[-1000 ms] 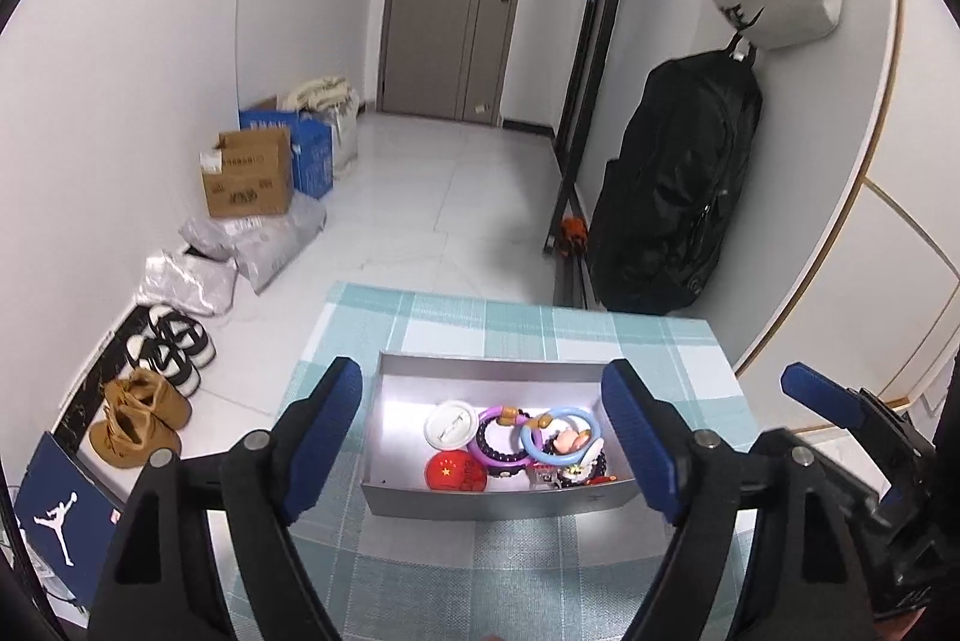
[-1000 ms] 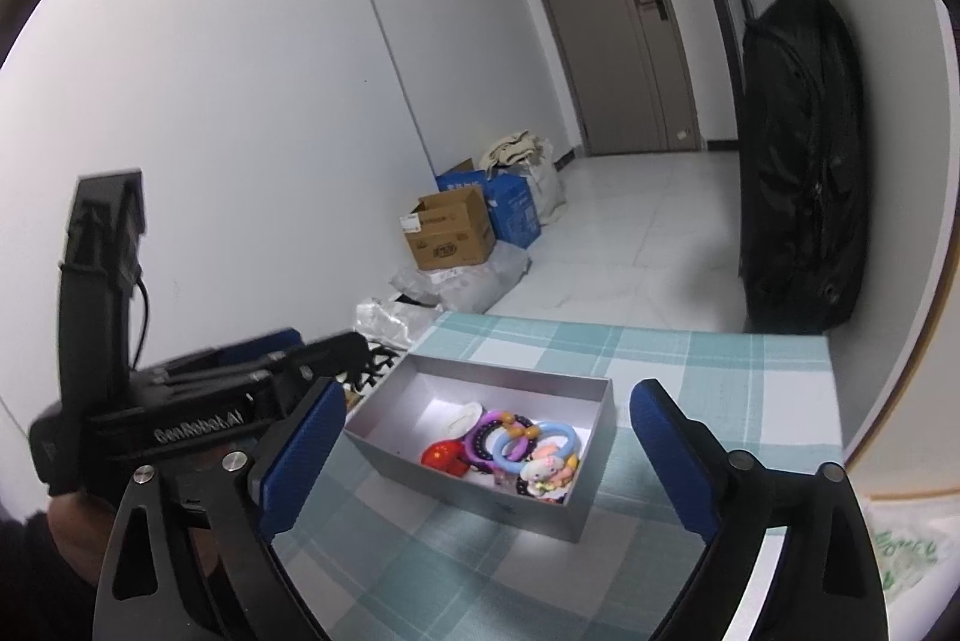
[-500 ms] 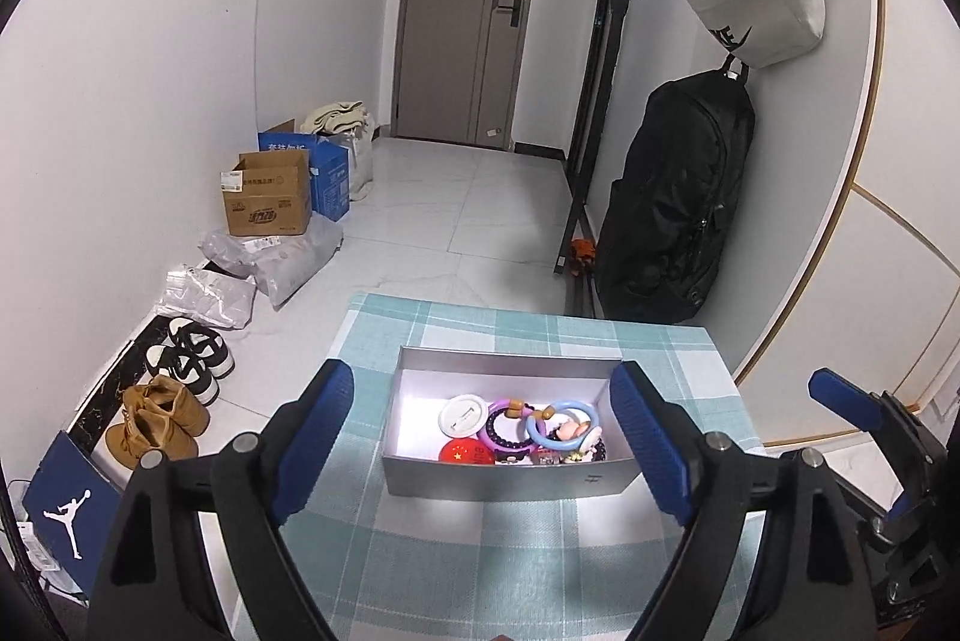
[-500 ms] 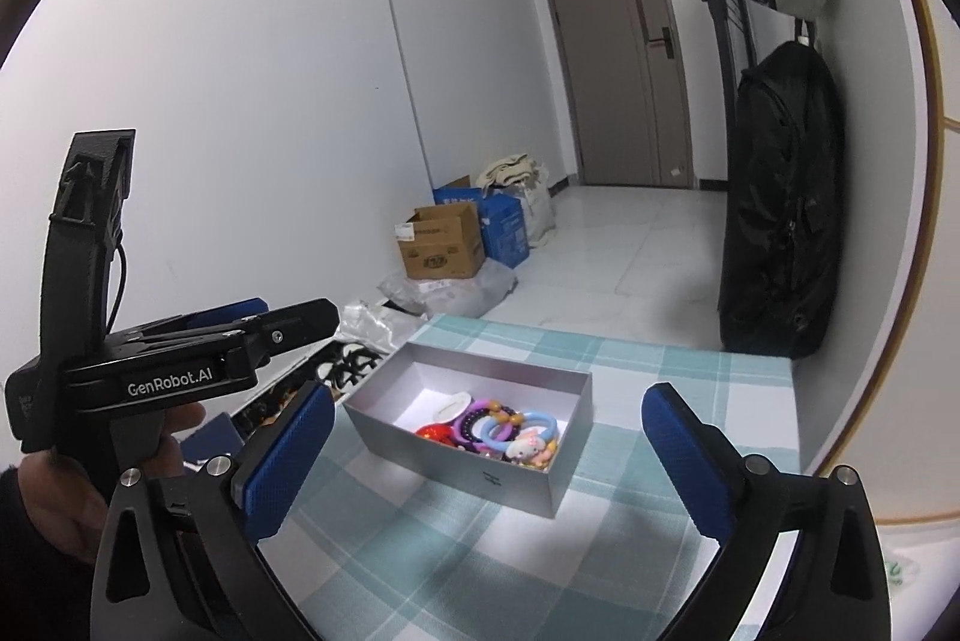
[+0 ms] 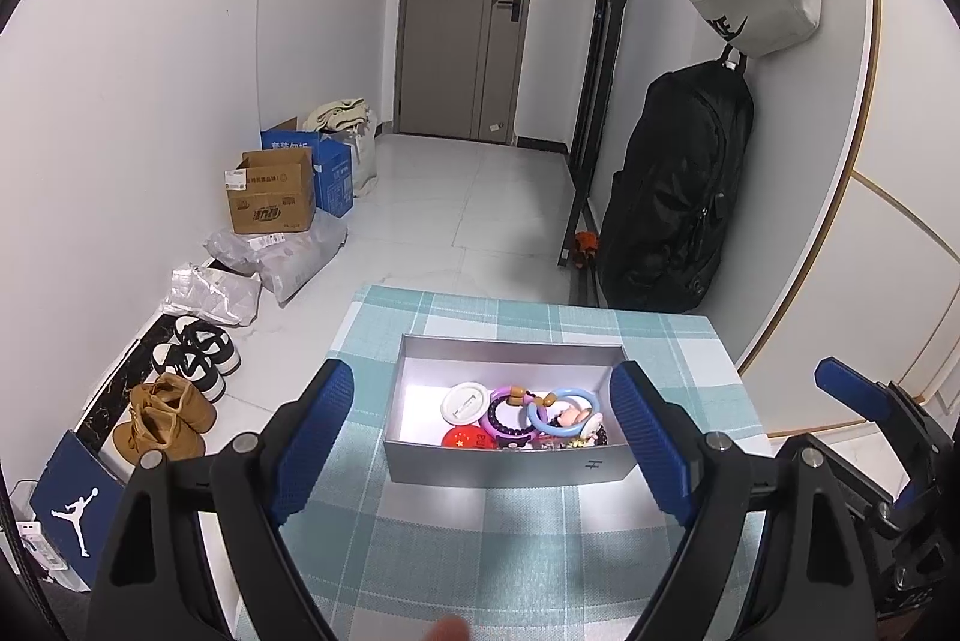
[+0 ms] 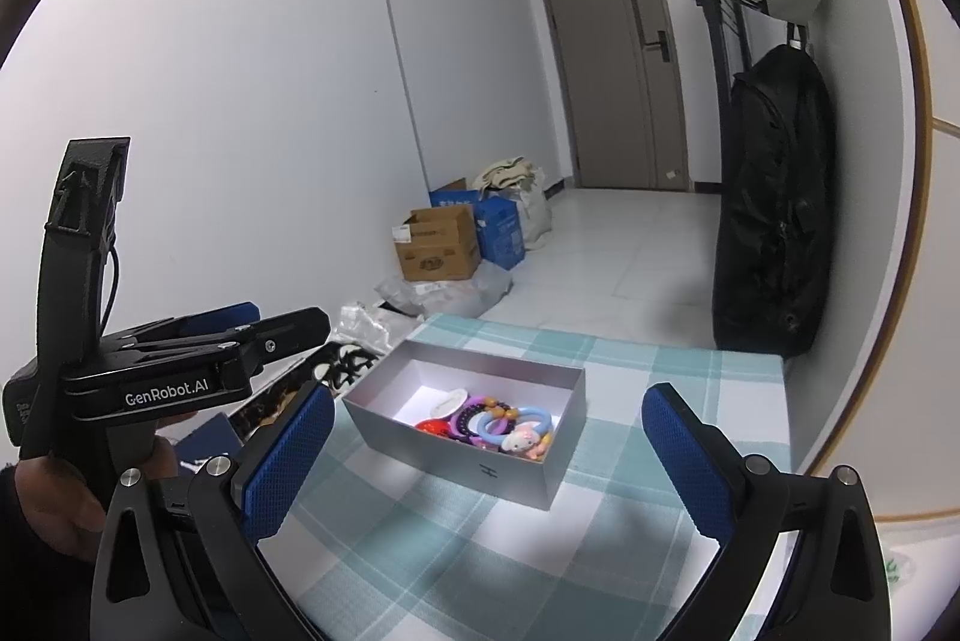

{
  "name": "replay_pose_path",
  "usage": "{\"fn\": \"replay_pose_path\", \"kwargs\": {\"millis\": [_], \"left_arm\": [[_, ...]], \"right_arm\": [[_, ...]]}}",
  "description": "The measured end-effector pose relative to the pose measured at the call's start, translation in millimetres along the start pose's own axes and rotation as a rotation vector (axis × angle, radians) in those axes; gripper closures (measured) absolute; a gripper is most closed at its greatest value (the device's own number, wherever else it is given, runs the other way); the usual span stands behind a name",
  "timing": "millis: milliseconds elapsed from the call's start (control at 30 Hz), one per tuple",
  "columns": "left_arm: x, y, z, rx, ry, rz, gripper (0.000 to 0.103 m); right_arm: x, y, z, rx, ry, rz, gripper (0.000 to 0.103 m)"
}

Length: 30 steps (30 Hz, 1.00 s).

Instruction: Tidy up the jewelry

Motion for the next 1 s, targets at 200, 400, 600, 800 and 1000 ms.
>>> {"fn": "replay_pose_path", "kwargs": {"millis": [200,400,600,800,1000], "left_arm": [[-1.9,0.6,-0.2,-0.002,-0.011,0.010,0.019],[-3.4,2.1,-2.0,-0.013,-0.022,0.004,0.019],[-2.3,3.6,-2.3,-0.019,-0.021,-0.008,0.019],[-1.2,3.7,-2.0,-0.017,-0.015,-0.004,0.019],[-3.3,3.4,-2.9,-0.014,-0.016,-0.003,0.019]], "right_arm": [[1.6,0.0,-1.3,-0.005,0.002,0.000,0.000],[2.1,0.4,-1.4,-0.011,0.007,0.001,0.000],[2.1,2.8,-2.5,-0.023,0.009,0.002,0.000],[3.5,6.3,-2.7,-0.031,0.013,0.001,0.000],[5.7,8.4,-4.0,-0.037,0.025,0.001,0.000]]}}
Point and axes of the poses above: each gripper's, at about its wrist camera, not at the fingertips, and y roughly the way its jaws point, x to its right, z to its top, the point moved 10 cm from there along y, roughly the way its jaws point, and after that the axes turned 13 degrees about -x, right-handed, at the moved point
